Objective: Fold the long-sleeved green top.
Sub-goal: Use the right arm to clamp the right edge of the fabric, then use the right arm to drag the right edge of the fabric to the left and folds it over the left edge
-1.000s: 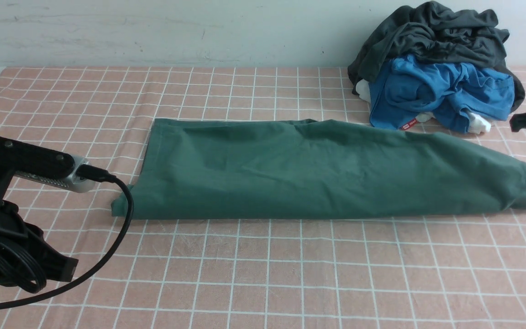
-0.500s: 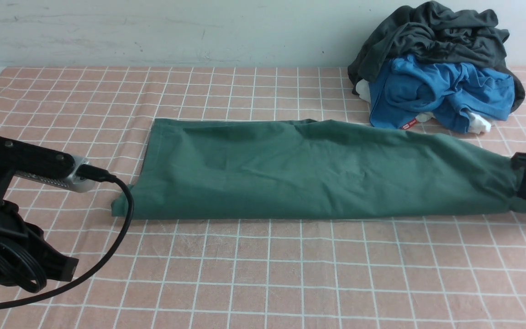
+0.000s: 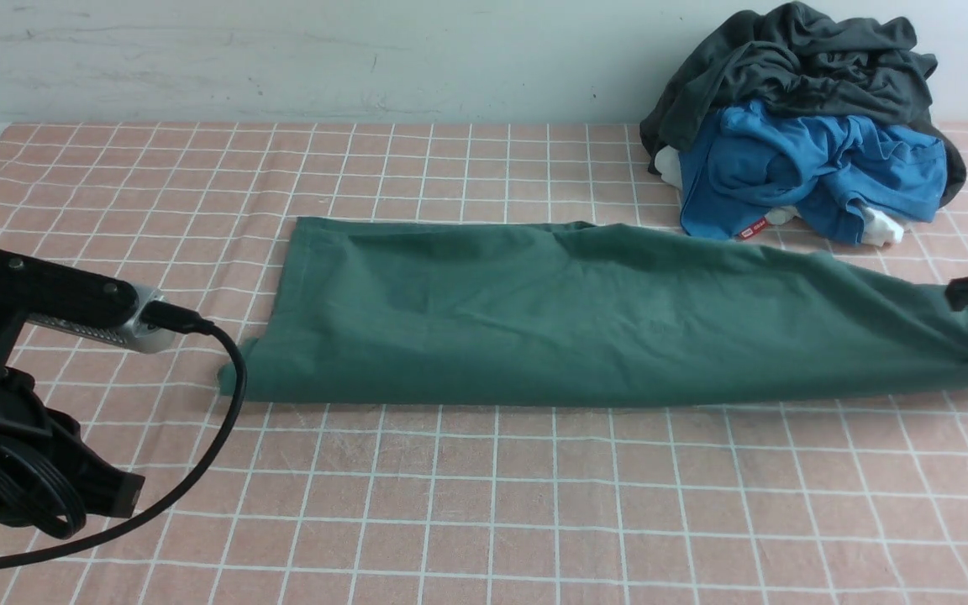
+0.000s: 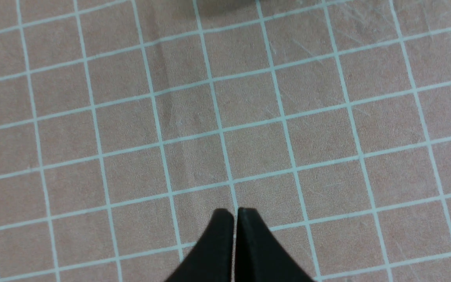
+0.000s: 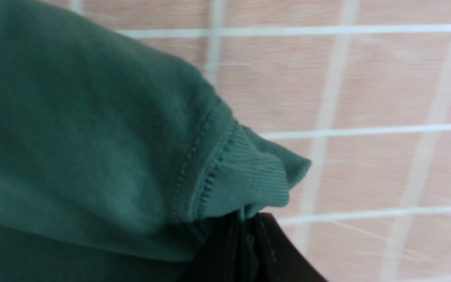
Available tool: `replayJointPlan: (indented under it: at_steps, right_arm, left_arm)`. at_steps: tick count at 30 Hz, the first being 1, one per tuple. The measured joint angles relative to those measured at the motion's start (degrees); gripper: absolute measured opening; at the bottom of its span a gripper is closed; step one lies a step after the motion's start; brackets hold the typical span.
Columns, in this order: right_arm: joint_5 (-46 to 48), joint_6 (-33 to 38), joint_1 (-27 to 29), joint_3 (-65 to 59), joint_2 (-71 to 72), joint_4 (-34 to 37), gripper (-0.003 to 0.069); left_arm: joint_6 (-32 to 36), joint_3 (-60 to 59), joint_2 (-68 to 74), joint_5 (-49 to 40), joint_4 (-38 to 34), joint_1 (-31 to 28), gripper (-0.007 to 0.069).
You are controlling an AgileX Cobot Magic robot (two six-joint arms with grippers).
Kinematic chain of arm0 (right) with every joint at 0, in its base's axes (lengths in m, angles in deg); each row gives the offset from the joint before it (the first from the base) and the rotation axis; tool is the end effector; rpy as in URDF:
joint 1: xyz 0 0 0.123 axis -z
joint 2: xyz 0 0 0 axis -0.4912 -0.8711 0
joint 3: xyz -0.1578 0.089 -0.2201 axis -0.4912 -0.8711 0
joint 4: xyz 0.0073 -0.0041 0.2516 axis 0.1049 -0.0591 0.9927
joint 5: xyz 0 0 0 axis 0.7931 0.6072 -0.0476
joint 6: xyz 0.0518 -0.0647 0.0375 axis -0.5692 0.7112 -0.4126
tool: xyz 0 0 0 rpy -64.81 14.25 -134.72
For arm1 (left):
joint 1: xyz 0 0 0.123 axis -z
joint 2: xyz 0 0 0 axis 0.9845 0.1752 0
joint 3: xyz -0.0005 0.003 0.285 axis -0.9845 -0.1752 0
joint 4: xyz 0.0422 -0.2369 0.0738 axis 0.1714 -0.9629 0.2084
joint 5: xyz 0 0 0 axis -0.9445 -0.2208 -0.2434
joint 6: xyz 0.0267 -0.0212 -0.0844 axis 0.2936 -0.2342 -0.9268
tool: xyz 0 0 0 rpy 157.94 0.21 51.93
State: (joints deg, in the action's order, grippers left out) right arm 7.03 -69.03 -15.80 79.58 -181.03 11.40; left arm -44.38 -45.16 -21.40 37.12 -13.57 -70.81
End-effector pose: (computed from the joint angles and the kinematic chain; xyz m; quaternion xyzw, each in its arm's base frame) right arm 0.4227 -0.1200 0.1928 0.0610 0.9924 -0.1022 0.0327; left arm 0.1865 -0.0288 0.2791 0.1190 0.9582 -0.0035 0.2600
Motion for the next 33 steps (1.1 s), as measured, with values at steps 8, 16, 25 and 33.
replayJointPlan:
  at_steps: [8,16,25,33]
  right_arm:
    - [4.82,-3.84,-0.30,16.24,8.75,-7.88,0.0020]
    - [5.59,-1.00,-17.39,19.89,12.21,15.42,0.0020]
    - [3.49,0.42,-40.30,19.89,-0.54,20.62,0.0045]
    - [-1.95,0.68,-46.57,19.89,-3.13,20.53,0.0254]
  left_arm:
    - [0.00,0.00,0.00,-1.57,-2.13,0.00,-0.0003]
    - [0.00,0.00,0.00,-1.69,-2.37,0.00,-0.0003]
    - [0.00,0.00,0.00,-2.89,-2.37,0.00,-0.0003]
    - [0.00,0.00,0.00,-3.12,-2.37,0.00,-0.0003]
